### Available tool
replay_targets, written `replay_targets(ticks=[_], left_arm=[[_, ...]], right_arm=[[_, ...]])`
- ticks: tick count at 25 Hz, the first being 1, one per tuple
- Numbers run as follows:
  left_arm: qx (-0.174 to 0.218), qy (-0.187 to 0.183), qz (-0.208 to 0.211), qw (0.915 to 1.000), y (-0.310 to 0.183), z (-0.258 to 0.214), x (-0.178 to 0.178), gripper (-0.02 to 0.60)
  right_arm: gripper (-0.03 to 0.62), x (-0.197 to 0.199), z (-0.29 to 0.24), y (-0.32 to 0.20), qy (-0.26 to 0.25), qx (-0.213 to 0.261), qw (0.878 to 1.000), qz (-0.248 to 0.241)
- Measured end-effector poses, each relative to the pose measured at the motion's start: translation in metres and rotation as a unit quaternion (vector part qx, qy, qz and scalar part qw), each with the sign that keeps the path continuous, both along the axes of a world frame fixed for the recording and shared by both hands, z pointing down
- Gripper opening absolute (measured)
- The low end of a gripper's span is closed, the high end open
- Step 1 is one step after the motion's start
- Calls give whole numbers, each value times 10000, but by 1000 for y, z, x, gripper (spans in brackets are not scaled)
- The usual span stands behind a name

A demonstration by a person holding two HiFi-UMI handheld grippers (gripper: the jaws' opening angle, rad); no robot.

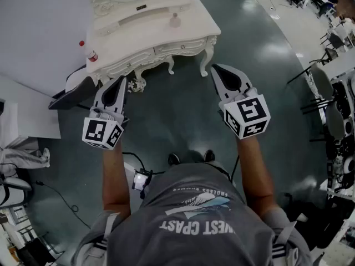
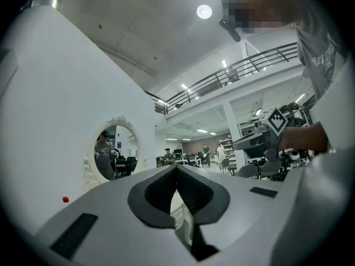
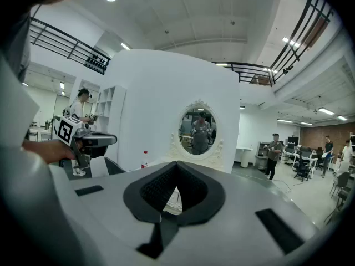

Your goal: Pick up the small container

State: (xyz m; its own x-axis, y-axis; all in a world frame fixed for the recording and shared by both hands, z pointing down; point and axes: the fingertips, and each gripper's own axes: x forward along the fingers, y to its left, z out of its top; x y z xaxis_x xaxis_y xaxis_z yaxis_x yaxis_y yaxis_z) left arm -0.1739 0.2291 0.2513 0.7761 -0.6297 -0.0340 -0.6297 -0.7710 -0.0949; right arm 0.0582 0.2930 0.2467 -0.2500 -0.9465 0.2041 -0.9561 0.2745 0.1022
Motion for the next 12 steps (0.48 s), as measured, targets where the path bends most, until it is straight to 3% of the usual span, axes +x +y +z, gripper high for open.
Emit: replay_targets(ticks=[12], left_arm=[[-49,122,28,9999,-20,2,-25,17]], right_arm=[[25,-22,1,-22,85,-83,9999,35]])
